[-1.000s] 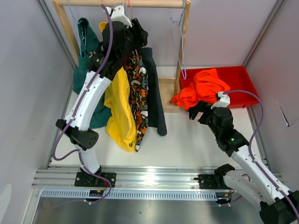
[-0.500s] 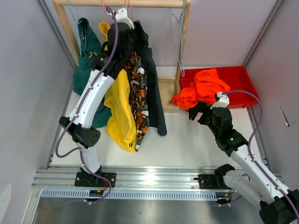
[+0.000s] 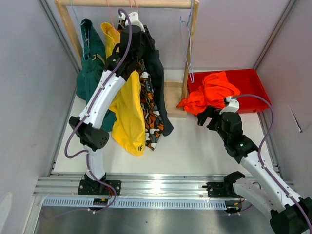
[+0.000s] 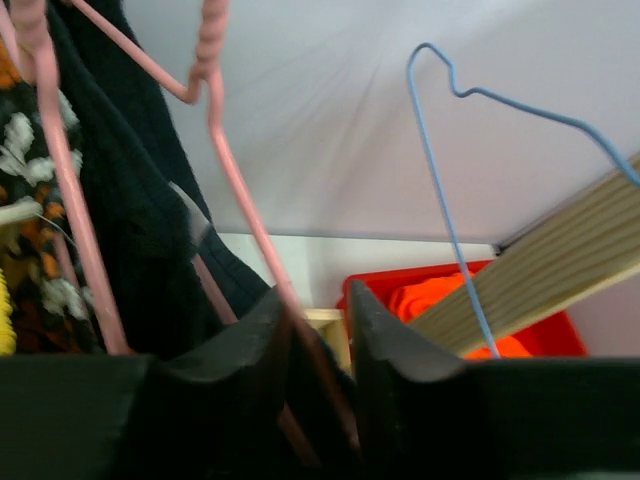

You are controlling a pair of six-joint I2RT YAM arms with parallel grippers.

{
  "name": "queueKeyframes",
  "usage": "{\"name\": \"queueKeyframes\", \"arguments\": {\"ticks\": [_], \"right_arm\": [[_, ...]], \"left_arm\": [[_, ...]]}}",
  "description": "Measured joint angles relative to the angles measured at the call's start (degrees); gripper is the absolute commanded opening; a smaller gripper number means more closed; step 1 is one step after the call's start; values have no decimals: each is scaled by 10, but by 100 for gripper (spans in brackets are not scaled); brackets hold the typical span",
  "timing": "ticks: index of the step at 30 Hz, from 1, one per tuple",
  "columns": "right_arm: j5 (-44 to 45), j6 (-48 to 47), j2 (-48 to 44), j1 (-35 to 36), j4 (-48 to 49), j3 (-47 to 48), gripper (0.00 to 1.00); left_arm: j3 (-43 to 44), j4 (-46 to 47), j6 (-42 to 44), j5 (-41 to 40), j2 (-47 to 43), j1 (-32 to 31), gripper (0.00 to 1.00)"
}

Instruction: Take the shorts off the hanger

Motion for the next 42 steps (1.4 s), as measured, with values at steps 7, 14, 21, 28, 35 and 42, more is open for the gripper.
{"name": "queueKeyframes", "arguments": {"ticks": [7,14,21,28,35,42], "right_arm": [[-1,-2,10,-4,8,-13,99],[-3,-5,12,-4,15,-13,99],[-17,-35,14,16,-1,41,99],[-32,-80,40,112,7,197,99],[17,-106,99,266,26,277,99],[104,-131,199,396,48,329,99]], "left_arm": [[8,-8,-5,2,16,10,0],[25,-22,-5,25,18,10,0],[44,-36,-25,73,3,10,0],[45,-35,-68,135,-51,7,0],[-3,-27,-96,143,-118,-15,0],[-70,-3,-106,133,-168,-35,0]]}}
